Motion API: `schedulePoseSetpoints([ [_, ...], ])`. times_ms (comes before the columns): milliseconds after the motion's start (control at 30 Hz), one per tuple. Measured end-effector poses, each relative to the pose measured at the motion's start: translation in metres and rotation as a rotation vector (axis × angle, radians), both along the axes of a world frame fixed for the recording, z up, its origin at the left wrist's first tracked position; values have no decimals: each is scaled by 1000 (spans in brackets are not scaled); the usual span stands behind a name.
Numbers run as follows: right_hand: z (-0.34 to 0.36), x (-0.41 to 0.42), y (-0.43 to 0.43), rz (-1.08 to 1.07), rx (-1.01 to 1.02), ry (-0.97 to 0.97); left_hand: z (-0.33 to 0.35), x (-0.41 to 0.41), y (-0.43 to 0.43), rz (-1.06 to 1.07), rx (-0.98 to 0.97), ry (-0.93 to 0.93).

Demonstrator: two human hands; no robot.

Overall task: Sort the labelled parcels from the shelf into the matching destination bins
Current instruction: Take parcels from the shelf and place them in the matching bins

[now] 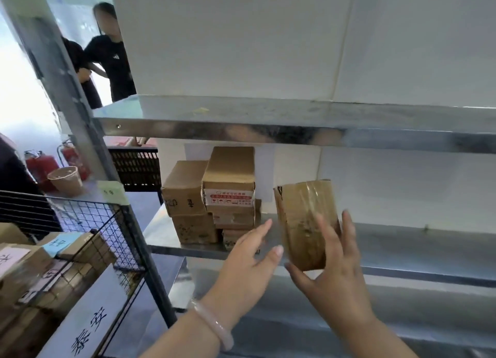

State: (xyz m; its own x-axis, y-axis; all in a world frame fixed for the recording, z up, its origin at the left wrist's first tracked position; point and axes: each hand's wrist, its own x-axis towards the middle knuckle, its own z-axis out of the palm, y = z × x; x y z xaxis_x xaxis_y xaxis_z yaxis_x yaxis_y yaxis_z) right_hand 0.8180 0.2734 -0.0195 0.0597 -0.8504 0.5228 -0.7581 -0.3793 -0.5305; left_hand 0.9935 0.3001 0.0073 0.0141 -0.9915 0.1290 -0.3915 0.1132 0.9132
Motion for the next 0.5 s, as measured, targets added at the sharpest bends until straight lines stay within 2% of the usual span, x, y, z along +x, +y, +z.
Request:
schedulePoseSetpoints([
  [100,10,20,30,77,-98,61,13,-1,17,-57,47,326],
  [167,14,34,46,156,-141,69,19,7,31,-44,53,478],
  [300,24,63,77,399,-273,-23,20,37,59,131,-1,628],
  [433,34,93,98,658,-130,-121,17,68,88,324,57,743],
  [500,39,106,103,702,-128,-150,15,84,102,375,30,758],
])
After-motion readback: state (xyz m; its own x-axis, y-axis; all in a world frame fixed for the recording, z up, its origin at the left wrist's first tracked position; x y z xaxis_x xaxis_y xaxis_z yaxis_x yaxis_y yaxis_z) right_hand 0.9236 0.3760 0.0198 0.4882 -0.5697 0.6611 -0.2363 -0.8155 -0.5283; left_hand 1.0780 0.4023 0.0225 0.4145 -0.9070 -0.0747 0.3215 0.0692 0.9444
